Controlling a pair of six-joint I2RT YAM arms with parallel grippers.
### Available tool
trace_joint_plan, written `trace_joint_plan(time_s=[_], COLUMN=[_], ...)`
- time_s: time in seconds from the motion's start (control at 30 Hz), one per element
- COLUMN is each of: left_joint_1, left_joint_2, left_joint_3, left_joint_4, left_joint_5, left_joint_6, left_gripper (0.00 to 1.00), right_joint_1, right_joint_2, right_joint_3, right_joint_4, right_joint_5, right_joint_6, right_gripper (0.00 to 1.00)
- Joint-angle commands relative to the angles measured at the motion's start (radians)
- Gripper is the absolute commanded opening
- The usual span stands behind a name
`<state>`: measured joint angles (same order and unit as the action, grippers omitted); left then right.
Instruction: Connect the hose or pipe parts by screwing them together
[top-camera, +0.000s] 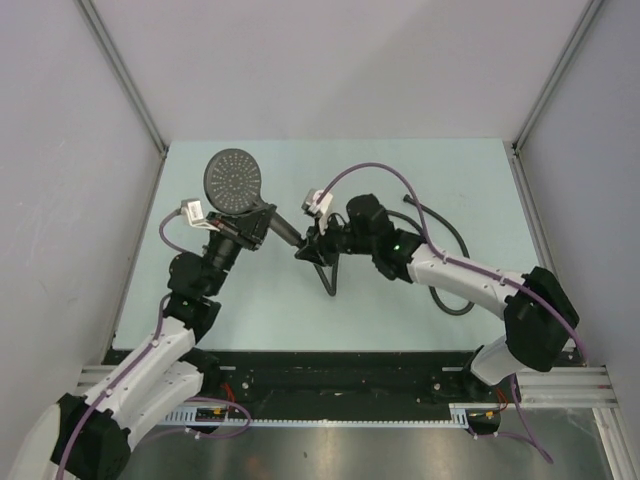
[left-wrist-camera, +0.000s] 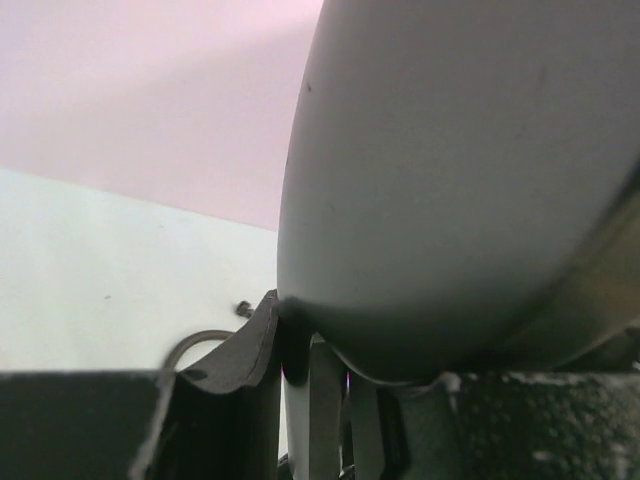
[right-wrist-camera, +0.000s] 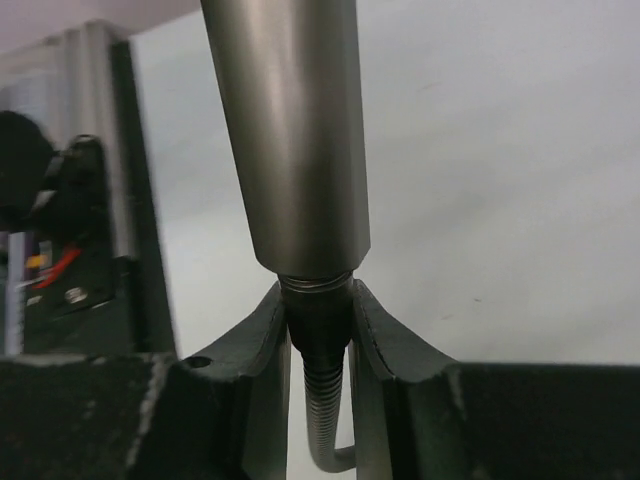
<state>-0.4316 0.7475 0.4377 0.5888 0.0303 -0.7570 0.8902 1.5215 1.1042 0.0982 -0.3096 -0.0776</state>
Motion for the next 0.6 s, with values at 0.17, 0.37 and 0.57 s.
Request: trace_joint_plan(time_s=[0.17, 0.37, 0.57], left_joint_1=[0.010, 0.031, 0.039], left_joint_2=[0.102, 0.260, 0.276], left_joint_3=[-0.140, -0.134, -0.110], left_joint_4=[0.597, 0.870, 0.872], left_joint_5=[0.436, 0.549, 0.493], left_joint_6=[-0.041, -0.122, -0.100], left_gripper=[0.00, 0.00, 0.00], right_joint_1=[-0.220, -0.231, -0.238], right_joint_2=[-0.001, 0.032, 0.052], right_joint_3=[0.062, 0.060, 0.062], right_joint_4=[0.311, 0.553, 0.582], right_joint_5=[-0.869, -1.065, -1.002], right_joint_6=[0.272, 0.507, 0.591], right_gripper=[0.00, 0.00, 0.07])
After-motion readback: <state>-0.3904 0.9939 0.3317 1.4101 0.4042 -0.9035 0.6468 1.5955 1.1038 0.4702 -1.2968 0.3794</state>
